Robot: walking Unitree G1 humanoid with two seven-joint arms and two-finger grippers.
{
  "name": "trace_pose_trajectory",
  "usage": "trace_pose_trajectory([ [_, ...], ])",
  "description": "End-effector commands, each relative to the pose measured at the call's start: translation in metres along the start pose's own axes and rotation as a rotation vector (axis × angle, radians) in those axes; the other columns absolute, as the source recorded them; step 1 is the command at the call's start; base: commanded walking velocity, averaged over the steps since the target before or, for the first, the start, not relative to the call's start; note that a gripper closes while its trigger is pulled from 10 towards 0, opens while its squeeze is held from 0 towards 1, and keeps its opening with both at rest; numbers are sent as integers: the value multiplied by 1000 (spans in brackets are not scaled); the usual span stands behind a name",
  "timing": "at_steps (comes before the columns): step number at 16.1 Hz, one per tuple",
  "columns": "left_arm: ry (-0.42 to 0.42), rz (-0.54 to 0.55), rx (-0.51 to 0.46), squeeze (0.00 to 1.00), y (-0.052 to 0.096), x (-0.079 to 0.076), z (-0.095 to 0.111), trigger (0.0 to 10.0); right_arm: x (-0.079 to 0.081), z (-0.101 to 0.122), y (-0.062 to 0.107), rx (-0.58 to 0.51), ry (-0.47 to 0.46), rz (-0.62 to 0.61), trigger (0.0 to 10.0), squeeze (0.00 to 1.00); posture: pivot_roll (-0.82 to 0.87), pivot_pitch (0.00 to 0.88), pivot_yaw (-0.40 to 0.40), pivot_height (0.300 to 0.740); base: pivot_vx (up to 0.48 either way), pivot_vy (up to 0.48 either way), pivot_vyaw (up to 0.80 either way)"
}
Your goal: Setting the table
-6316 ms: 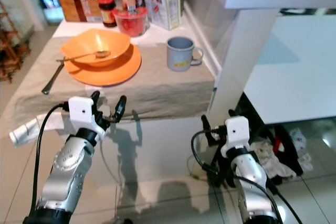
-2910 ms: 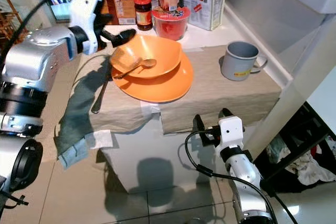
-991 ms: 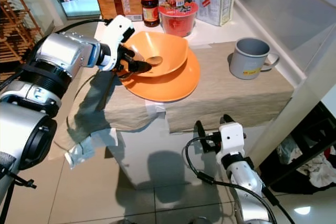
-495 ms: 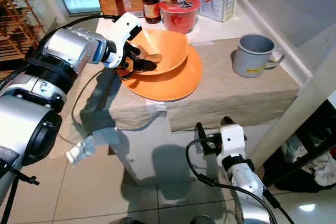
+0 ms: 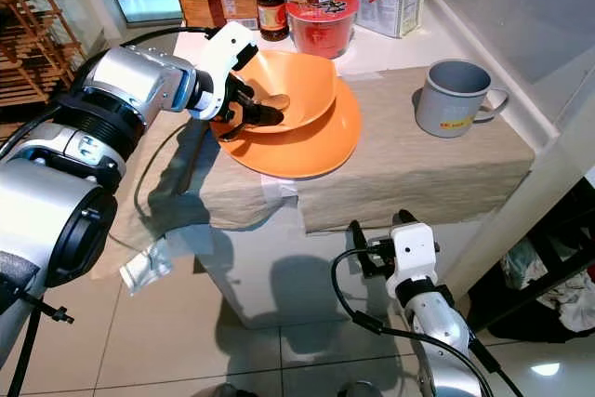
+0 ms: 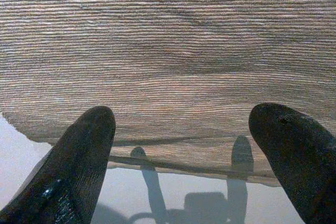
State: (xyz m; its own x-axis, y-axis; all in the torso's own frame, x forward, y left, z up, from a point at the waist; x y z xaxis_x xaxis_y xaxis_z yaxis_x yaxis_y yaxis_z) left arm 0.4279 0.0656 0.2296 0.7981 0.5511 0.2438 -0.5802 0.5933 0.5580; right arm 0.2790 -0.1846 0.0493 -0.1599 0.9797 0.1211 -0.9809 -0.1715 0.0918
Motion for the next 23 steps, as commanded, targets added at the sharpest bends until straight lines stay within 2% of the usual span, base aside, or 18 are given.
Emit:
trace_pose_trajectory([
  [1, -10, 30, -3, 0, 4, 5, 9, 10000, 4, 4, -2, -5, 14, 18, 10000, 0, -115, 43, 128, 740, 0, 0, 0],
  [4, -14, 41, 8, 0, 3, 5, 11, 10000, 3, 4, -3, -3, 14, 18, 10000, 0, -112, 47, 128, 740, 0, 0, 0],
  [11, 47, 54, 13, 0, 0, 4, 6, 10000, 3, 3, -4, 4, 15, 17, 10000, 0, -122, 17, 133, 740, 0, 0, 0],
  [12, 52, 54, 12, 0, -1, 3, 6, 9098, 3, 3, -4, 4, 15, 18, 10000, 0, -123, 18, 134, 740, 0, 0, 0],
  [13, 57, 55, 10, 0, -1, 3, 6, 2745, 3, 3, -4, 4, 17, 18, 10000, 0, -123, 21, 134, 740, 0, 0, 0],
  [14, 51, 58, 12, 0, -2, 3, 6, 0, 3, 2, -3, 5, 18, 17, 10000, 0, -124, 20, 135, 740, 0, 0, 0],
  [21, -2, 45, 29, 0, -4, -1, 9, 0, 3, 2, -2, 5, 18, 10, 10000, 0, -124, 22, 142, 740, 0, 0, 0],
  [23, -42, 23, 35, 0, -6, -5, 13, 0, 2, 1, -2, 5, 15, 6, 10000, 0, -123, 23, 144, 740, 0, 0, 0],
])
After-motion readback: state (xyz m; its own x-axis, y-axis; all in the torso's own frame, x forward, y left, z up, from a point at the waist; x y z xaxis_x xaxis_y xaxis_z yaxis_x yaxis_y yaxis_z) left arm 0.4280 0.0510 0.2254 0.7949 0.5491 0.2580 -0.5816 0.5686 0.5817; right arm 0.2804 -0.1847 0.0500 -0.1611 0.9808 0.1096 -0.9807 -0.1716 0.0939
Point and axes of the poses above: a point about 5 cm out from each wrist's last joint towards the gripper, its own y axis pointing back from the gripper into the wrist, its own z axis along the axis of the wrist's last joint, x = y × z, the point moved 4 cm from there along -y, pointing out of the wrist towards the gripper, and after that the axes turned 15 degrees about -y, right-handed, at the moved point
